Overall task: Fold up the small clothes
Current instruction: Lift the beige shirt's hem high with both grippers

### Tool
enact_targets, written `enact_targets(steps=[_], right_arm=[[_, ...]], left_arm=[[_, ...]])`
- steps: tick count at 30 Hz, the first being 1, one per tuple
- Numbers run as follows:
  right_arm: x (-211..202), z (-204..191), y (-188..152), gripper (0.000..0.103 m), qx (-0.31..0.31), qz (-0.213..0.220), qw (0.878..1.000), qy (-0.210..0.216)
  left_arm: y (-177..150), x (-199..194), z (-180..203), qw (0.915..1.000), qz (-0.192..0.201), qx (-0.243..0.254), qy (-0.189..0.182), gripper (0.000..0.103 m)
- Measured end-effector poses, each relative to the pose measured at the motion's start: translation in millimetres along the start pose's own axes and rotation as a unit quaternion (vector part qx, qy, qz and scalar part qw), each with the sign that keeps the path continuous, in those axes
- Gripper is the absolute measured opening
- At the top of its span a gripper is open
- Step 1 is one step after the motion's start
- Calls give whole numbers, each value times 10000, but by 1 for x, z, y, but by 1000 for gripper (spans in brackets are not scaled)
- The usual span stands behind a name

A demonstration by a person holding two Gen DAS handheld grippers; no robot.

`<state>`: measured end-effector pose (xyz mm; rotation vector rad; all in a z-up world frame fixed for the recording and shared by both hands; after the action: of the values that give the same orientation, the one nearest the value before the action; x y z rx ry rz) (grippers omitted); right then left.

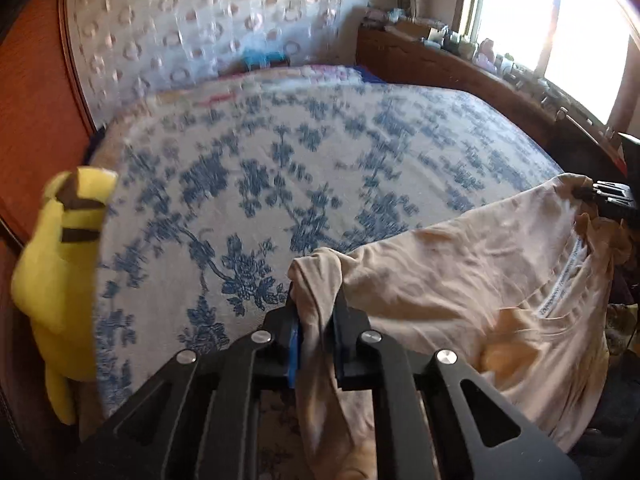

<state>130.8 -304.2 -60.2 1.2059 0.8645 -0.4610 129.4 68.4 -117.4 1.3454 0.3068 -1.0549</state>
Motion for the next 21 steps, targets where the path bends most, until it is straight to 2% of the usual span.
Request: enact_targets(steps=[2, 4, 7, 10, 16, 21], right_arm=[[-19, 7, 6, 6, 299, 264, 9992, 24], [-39, 7, 14, 6, 327, 509, 9982, 45], [-73, 6, 26, 6, 288, 808, 9963, 59], [-105, 11, 42, 5, 375, 979, 9944, 109], [-180, 18, 87, 5, 319, 1735, 9843, 34], [-236, 11, 108, 5, 131, 2290, 9733, -4]], left_arm=[[7, -21, 9, 9994, 326, 2, -69, 8], [16, -47, 18, 9976, 673, -7, -138, 8], [32, -93, 35, 9925, 1206, 89, -175, 8], [50, -140, 53, 9840, 1757, 282, -102, 8], [82, -205, 64, 9694, 2412, 462, 32, 8], [90, -243, 78, 9562, 2851, 656, 74, 8]])
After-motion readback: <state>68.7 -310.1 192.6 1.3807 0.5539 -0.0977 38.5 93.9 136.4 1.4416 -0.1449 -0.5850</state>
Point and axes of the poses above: each gripper's, at about its wrist camera, not at the fingertips, and x roughly the way its jaws point, z to its right, y to its top, the point moved 7 cm from there along x, roughly the way its jaws point, and after that the axes turned 14 degrees about -y, right-handed, at the moved point
